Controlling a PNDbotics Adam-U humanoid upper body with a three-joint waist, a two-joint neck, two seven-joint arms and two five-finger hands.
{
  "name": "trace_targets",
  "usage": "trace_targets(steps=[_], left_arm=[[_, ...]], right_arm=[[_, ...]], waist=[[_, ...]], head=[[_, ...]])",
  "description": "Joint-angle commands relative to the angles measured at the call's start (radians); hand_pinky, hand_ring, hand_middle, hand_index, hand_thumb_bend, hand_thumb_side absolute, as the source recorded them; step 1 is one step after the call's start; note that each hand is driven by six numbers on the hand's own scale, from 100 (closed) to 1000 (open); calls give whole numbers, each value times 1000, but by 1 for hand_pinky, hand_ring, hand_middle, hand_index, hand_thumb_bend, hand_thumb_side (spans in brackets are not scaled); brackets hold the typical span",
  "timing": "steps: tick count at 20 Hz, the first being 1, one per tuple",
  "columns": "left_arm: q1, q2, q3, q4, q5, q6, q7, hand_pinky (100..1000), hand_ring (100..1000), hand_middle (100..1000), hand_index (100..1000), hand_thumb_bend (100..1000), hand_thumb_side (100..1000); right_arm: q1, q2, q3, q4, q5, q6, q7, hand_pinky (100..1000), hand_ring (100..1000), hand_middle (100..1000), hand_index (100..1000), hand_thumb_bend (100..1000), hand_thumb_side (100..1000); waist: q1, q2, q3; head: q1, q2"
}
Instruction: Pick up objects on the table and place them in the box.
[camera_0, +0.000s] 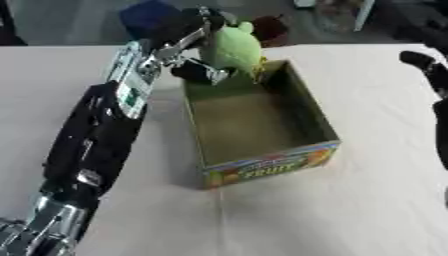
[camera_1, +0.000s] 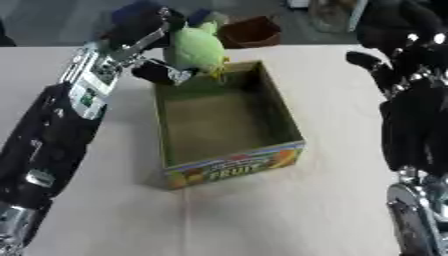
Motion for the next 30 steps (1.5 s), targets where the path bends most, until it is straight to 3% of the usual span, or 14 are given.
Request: trace_targets(steps=[1,8,17,20,22,24,25,27,30], left_arm=[[-15,-2,-9,3,-3,-25,-3,425,511,471,614,100,285],[-18,-8,-32,66,-81,-67,-46,442,529,488,659,100,259],[-25,-7,-82,154,-207,-18,-171,525,631,615,732,100,243],[-28,-9,-84,149,-249,-33,-213,620,717,713,763,100,303],[-29,-14,-80,144,-277,-49,-241,701,797,808,839,102,437],[-30,-20,-71,134,-305,-69,-269,722,818,832,869,300,639],[-30,-22,-67,128,-319,-79,-282,746,838,846,897,542,845],[-27,-26,-57,116,-348,-99,-294,750,842,850,909,673,949],[-24,-30,-39,91,-388,-103,-267,753,842,851,917,757,981]], right_arm=[[-20,-2,-2,-20,-16,-24,-12,729,797,596,882,100,977],[-38,4,11,-20,-28,-46,-12,724,792,595,877,100,975],[-50,9,17,-20,-47,-50,-3,724,792,594,877,100,971],[-49,11,17,-20,-48,-47,-4,725,793,594,878,100,968],[-49,13,19,-20,-48,-44,-3,725,794,593,879,100,966],[-51,16,21,-20,-49,-42,-2,725,793,593,878,100,967],[-51,16,21,-20,-50,-41,-1,725,793,593,878,100,968],[-52,14,21,-20,-50,-42,0,725,793,594,877,100,970],[-54,11,21,-20,-52,-45,1,723,791,594,876,100,969]], waist=[[-4,-18,-6],[-4,-21,-22],[0,-17,-45],[1,-16,-46],[0,-16,-45],[-1,-17,-44],[-1,-17,-43],[0,-18,-41],[1,-20,-38]], head=[[8,4],[24,3],[46,2],[48,4],[47,5],[46,5],[44,6],[42,8],[41,13]])
